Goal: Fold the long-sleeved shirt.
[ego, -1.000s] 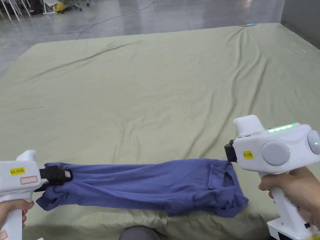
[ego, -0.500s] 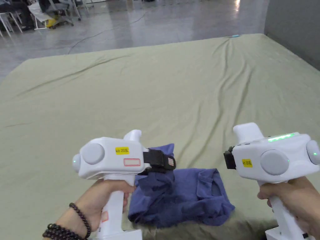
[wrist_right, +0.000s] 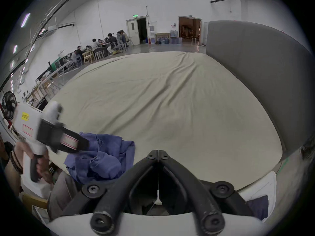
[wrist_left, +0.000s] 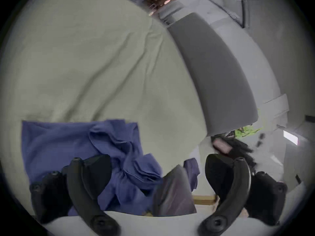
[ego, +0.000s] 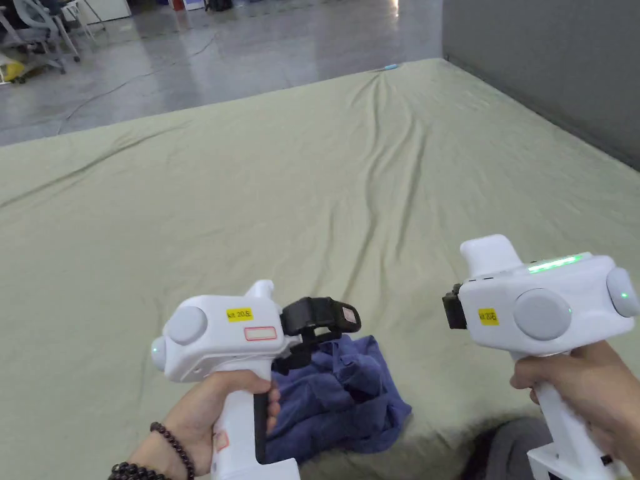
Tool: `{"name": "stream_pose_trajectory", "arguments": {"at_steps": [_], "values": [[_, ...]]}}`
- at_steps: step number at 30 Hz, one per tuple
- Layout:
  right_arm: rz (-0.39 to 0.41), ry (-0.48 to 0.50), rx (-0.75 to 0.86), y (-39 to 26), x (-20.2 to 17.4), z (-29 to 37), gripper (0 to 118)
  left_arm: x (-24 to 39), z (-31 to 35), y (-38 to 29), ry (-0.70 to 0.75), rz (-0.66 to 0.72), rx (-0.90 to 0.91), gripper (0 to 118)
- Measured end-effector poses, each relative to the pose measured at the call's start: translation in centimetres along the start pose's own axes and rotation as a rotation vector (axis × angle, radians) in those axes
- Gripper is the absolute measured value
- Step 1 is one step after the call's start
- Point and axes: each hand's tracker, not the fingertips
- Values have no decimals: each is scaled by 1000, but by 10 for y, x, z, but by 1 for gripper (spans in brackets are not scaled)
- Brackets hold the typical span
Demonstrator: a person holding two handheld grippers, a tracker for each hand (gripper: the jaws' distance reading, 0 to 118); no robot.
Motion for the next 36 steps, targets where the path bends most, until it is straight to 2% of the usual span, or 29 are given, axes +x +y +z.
{"name": "stream_pose_trajectory", "arguments": {"at_steps": [1, 2, 3, 4, 5, 6, 7, 15, 21, 24, 27, 30, 33, 36], "values": [[-5, 4, 2, -1, -1, 0, 0, 9, 20, -2, 0, -13, 40, 108], [-9, 10, 4, -1, -1, 0, 0, 10, 35, -1, 18, -22, 92, 95], [-11, 16, 5, -3, -4, -1, 0, 10, 48, -1, 62, -43, 142, 60], [-12, 22, 6, -4, -6, -1, 0, 10, 54, 0, 109, -83, 164, 6], [-11, 30, 6, -6, -9, -2, 0, 11, 57, -1, 210, -150, 162, 0], [-7, 40, 1, -7, -12, -2, 0, 8, 54, -6, 377, -225, 166, 0], [-3, 47, -3, -9, -15, -3, 0, 5, 49, -9, 443, -249, 143, 0], [4, 60, -23, -19, -17, 0, 0, -7, -58, -38, 374, -248, -129, 0], [-27, 9, -30, -24, 6, 8, 0, 16, -128, -53, 292, -267, -187, 0], [-27, -10, -40, -27, 12, 11, 0, 14, -139, -53, 303, -255, -213, 0], [-39, 9, -38, -25, 11, 9, 0, 19, -110, -40, 251, -203, -177, 0], [-83, 147, -29, -15, -3, -4, 0, 20, -54, -29, 241, -255, -75, 0], [-139, 319, -24, -2, -30, -28, 0, 4, 3, -24, 260, -210, 5, 0], [-226, 463, -84, 8, -58, -69, 0, -21, 47, -26, 288, -158, 70, 0]]}}
